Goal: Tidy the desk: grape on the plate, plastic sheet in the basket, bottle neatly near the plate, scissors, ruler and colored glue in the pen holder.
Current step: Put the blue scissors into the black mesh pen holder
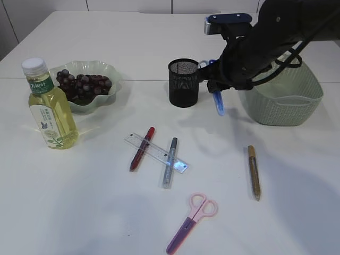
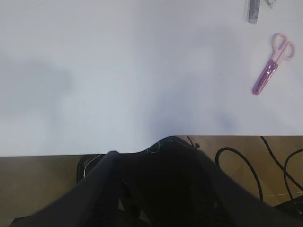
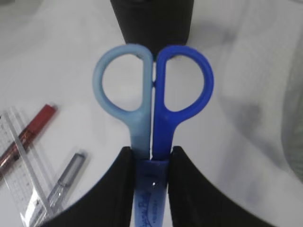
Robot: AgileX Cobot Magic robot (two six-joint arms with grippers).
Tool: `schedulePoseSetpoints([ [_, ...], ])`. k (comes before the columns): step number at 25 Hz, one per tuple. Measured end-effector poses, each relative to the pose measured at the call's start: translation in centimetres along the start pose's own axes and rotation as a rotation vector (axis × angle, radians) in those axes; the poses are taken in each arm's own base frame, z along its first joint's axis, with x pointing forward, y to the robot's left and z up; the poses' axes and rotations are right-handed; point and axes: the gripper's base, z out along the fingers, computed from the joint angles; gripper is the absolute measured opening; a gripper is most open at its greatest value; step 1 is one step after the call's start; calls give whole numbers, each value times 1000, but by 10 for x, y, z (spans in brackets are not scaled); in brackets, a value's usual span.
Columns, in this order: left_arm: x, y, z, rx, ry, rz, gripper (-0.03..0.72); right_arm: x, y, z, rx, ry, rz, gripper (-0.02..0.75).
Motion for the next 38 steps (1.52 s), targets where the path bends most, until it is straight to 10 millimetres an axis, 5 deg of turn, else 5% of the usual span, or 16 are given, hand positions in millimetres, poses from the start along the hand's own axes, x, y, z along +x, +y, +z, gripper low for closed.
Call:
schedulePoseSetpoints([
  [13, 0, 0, 0, -5, -1, 2, 352, -44, -2, -7, 24, -523, -3, 185],
  [28, 0, 2, 0, -25, -5, 9, 351, -74, -5, 56, 34, -702, -10, 185],
  [38, -1, 3, 0, -31, -7, 11, 350, -61, -7, 94, 37, -649, -18, 185],
])
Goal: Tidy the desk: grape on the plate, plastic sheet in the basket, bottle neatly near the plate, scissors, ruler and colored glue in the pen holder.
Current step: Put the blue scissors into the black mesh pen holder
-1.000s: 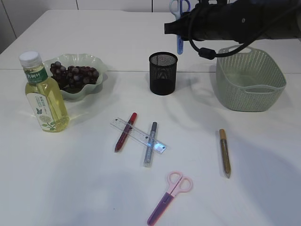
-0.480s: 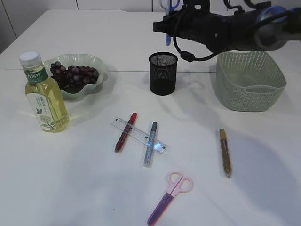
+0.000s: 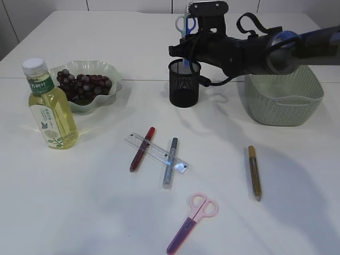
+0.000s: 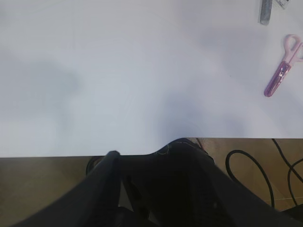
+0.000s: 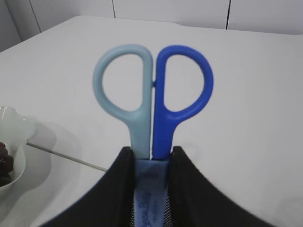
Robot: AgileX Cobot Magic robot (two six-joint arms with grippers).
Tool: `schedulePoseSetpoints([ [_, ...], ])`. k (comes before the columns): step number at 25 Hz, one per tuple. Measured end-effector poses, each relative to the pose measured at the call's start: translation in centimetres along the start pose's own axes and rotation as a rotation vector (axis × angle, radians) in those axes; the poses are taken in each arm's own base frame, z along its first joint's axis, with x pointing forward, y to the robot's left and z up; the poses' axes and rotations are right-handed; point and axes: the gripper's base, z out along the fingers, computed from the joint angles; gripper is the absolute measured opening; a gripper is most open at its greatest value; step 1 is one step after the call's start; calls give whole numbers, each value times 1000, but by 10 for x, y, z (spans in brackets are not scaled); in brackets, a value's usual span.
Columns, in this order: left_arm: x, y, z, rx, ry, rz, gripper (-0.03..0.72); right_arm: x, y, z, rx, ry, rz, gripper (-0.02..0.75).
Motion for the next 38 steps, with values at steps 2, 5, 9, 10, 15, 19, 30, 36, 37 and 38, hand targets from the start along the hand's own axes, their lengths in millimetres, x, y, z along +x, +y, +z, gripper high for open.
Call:
schedulePoseSetpoints([
  [2, 0, 0, 0, 0, 0, 0, 350, 2, 0, 2, -1, 0, -7, 185],
  [5, 0, 0, 0, 0, 1, 0, 350, 2, 0, 3, -1, -16, -10, 185],
  [9, 0, 0, 0, 0, 1, 0, 349, 1, 0, 4, -3, -22, -19, 185],
  [10, 0, 0, 0, 0, 1, 0, 349, 1, 0, 4, -3, -26, -22, 185],
  [15, 0, 0, 0, 0, 1, 0, 349, -2, 0, 4, -3, -53, -27, 185],
  [19, 0, 0, 0, 0, 1, 0, 344, 0, 0, 6, -3, -59, -29, 185],
  [30, 0, 0, 0, 0, 1, 0, 333, 12, 0, 12, -3, -36, -30, 185],
  [36, 0, 0, 0, 0, 1, 0, 330, 13, 0, 12, -3, -28, -31, 190],
  [37, 0, 0, 0, 0, 1, 0, 330, 13, 0, 12, -3, -23, -31, 194],
  [38, 0, 0, 0, 0, 1, 0, 329, 13, 0, 12, -4, -20, -31, 198],
])
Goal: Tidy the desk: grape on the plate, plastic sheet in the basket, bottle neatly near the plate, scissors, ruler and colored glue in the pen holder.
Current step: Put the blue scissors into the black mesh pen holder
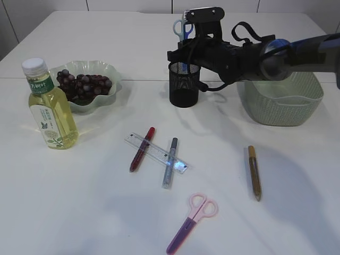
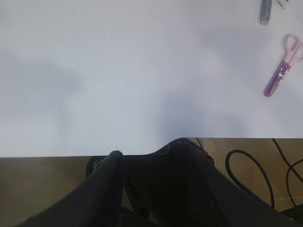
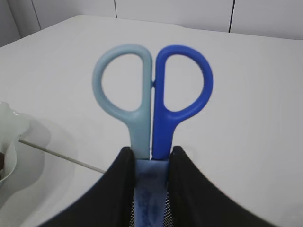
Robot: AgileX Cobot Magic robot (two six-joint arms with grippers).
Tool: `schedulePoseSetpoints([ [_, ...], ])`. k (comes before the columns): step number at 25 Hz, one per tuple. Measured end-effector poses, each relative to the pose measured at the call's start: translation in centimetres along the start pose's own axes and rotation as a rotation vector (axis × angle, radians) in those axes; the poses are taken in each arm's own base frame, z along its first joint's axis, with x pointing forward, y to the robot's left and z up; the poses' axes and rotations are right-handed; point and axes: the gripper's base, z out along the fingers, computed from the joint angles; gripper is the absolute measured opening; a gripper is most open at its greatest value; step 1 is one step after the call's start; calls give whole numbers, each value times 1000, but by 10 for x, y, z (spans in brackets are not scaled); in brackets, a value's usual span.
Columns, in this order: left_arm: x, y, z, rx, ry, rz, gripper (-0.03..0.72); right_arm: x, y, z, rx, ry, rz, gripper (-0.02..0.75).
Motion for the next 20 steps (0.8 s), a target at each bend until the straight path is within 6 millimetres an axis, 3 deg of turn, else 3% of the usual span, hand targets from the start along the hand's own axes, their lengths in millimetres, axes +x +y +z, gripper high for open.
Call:
schedulePoseSetpoints([
  [5, 0, 0, 0, 0, 0, 0, 329, 1, 0, 0, -1, 13, -2, 239],
  [11, 0, 0, 0, 0, 0, 0, 328, 0, 0, 0, -1, 13, -1, 355],
  [15, 0, 0, 0, 0, 0, 0, 328, -2, 0, 1, -4, 45, -1, 374],
  [20, 0, 0, 0, 0, 0, 0, 326, -26, 0, -10, -8, 81, -1, 376],
])
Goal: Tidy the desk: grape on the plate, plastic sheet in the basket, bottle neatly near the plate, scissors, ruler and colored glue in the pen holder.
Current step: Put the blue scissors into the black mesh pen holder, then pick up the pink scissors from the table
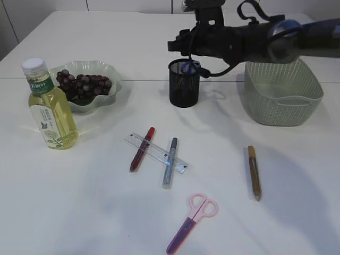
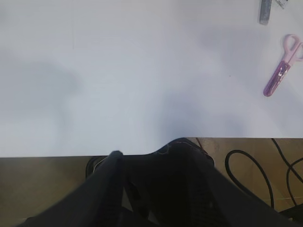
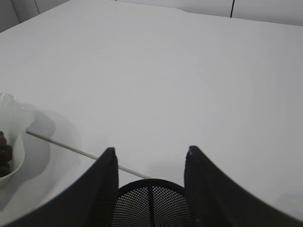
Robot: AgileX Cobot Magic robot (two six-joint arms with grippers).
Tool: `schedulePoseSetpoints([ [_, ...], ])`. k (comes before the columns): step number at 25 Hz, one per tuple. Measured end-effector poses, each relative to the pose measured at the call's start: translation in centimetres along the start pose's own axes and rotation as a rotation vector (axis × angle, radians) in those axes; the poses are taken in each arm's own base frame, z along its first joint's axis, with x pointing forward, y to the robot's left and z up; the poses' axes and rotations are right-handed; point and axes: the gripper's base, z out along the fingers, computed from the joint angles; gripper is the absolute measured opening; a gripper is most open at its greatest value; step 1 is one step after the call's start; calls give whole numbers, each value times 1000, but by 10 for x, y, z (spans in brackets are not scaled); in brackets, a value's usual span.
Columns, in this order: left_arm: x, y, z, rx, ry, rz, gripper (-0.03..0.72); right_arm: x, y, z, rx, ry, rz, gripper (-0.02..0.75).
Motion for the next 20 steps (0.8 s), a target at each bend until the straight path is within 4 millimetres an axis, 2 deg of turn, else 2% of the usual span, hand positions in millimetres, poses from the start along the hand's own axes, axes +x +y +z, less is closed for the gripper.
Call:
schedulePoseSetpoints([
  [6, 0, 0, 0, 0, 0, 0, 324, -37, 1, -34, -14, 107, 34, 376],
  [11, 0, 0, 0, 0, 0, 0, 323, -62, 5, -71, -56, 250, 111, 376],
  [15, 0, 0, 0, 0, 0, 22, 322, -75, 9, -102, -92, 400, 121, 376],
  [20, 0, 0, 0, 0, 0, 75, 322, -78, 13, -135, -137, 598, 137, 376],
])
